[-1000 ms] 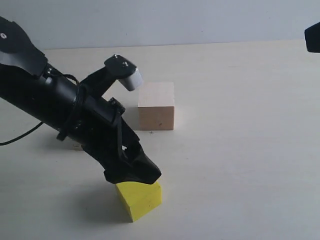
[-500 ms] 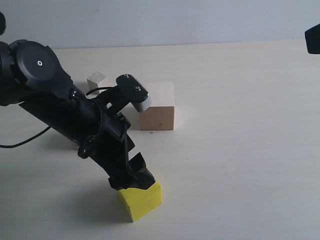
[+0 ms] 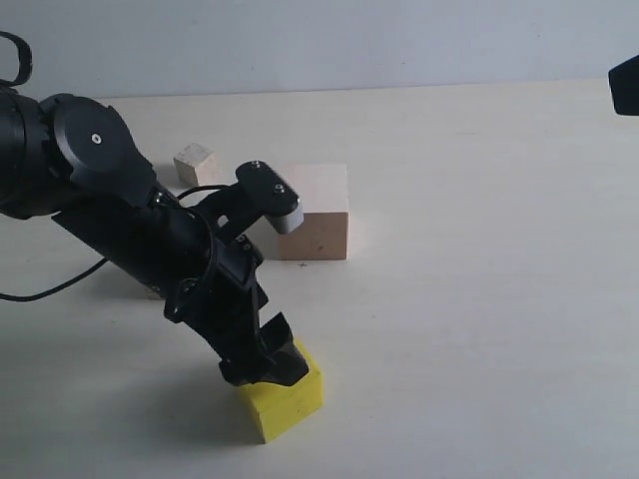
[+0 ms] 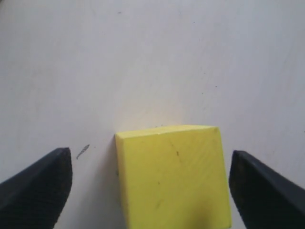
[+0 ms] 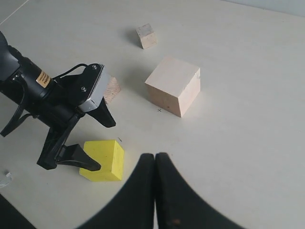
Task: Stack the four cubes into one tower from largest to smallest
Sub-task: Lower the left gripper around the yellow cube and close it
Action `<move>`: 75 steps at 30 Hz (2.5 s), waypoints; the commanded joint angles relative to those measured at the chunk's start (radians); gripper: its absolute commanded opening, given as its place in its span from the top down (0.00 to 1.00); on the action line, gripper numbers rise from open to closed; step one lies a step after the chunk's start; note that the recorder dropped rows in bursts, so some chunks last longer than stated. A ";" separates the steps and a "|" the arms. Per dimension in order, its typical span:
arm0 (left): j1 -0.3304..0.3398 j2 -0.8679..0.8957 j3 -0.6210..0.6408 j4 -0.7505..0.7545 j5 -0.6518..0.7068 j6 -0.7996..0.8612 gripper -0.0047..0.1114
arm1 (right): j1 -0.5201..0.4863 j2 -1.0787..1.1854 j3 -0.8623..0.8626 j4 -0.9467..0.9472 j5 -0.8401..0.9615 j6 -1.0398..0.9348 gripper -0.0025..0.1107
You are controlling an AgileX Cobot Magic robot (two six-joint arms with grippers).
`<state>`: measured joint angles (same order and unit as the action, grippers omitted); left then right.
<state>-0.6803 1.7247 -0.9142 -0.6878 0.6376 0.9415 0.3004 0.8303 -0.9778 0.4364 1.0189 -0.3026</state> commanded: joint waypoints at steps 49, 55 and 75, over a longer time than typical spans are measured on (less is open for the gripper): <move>-0.055 -0.002 0.001 0.053 -0.010 -0.046 0.22 | -0.005 -0.004 0.003 0.024 -0.001 -0.010 0.98; -0.060 -0.002 0.031 0.059 -0.086 -0.048 0.22 | -0.005 -0.004 0.003 0.027 0.004 -0.010 0.98; -0.081 -0.002 0.062 0.051 -0.072 -0.091 0.22 | -0.005 -0.004 0.003 0.034 0.004 -0.010 0.98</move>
<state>-0.7544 1.7229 -0.8642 -0.6524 0.5602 0.8518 0.3004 0.8303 -0.9778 0.4663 1.0263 -0.3026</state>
